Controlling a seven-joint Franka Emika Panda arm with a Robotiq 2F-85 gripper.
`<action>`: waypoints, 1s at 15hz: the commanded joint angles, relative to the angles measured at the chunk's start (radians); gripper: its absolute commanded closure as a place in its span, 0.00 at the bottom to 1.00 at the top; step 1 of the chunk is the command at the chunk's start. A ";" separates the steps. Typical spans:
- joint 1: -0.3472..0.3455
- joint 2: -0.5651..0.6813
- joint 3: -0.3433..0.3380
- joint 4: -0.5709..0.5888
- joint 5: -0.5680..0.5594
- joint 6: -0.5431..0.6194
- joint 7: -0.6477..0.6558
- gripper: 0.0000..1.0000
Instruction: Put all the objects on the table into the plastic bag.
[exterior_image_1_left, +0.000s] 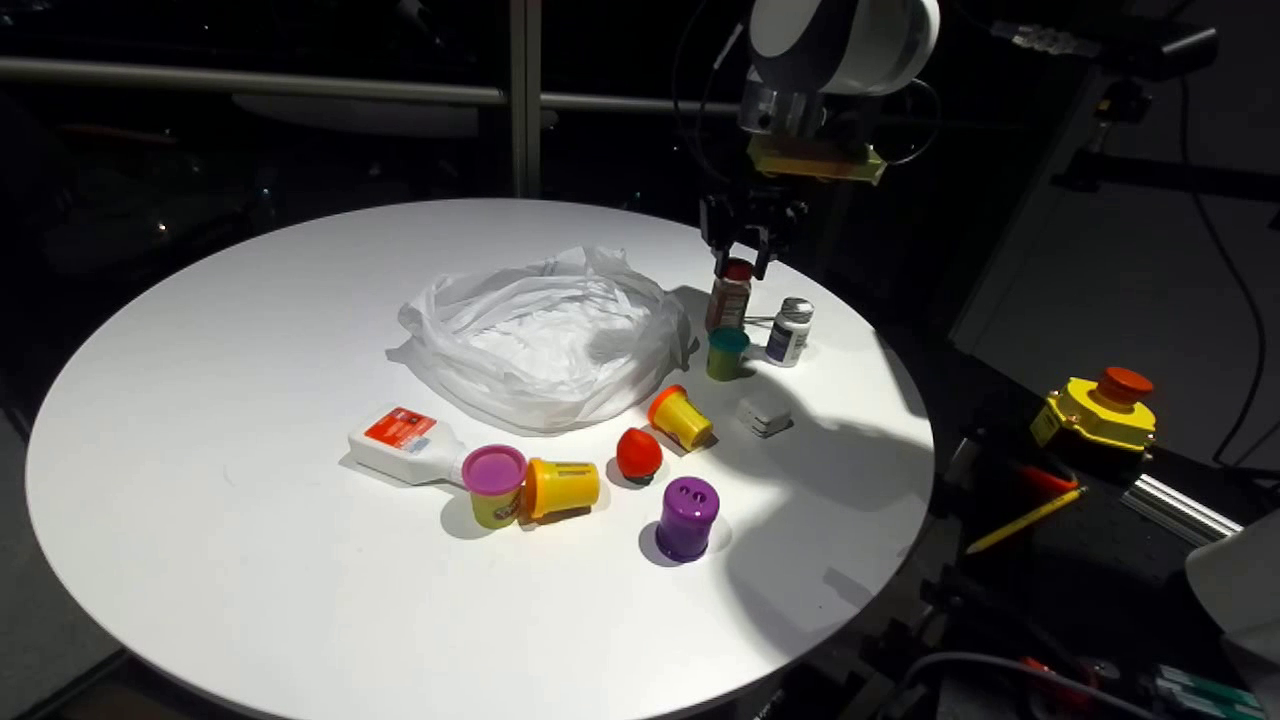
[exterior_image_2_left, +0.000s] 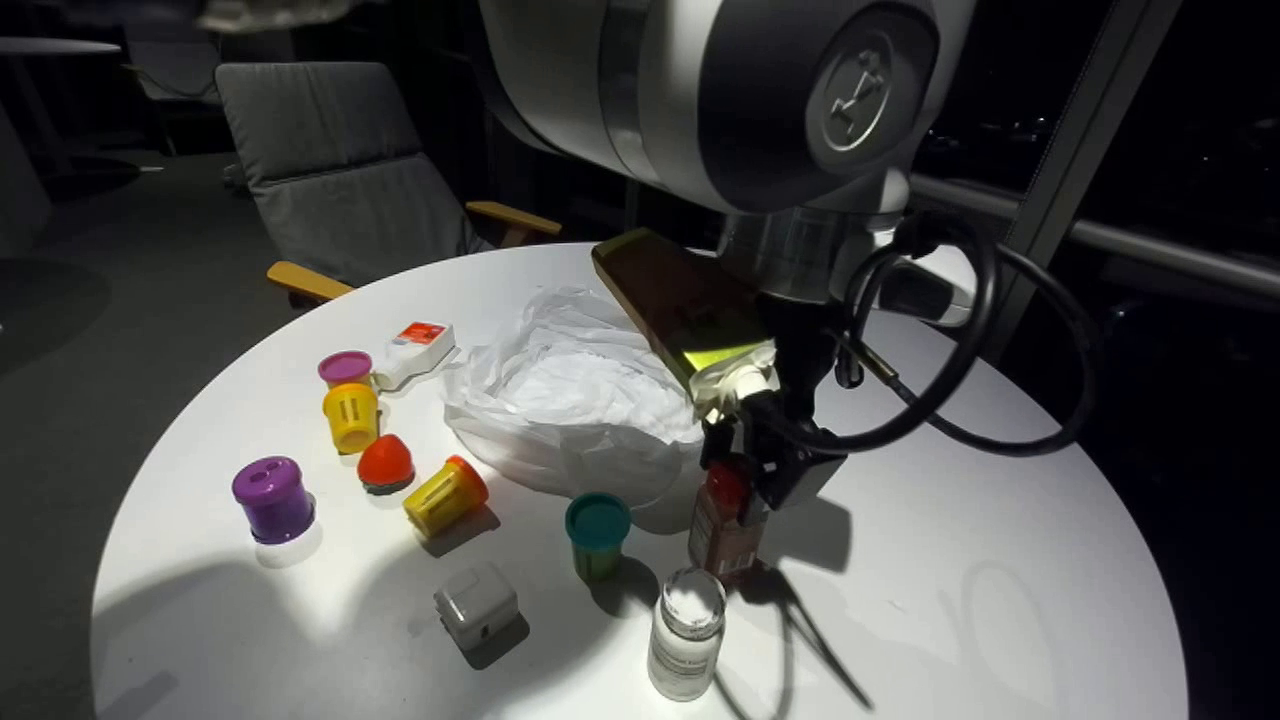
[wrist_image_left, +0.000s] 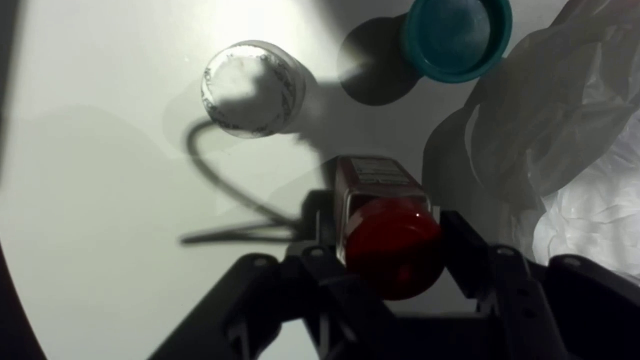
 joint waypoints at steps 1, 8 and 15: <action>0.019 0.006 -0.022 0.021 0.015 -0.001 -0.030 0.73; 0.108 -0.194 -0.100 -0.026 -0.127 -0.150 0.068 0.76; 0.192 -0.220 0.008 0.172 -0.269 -0.365 0.066 0.76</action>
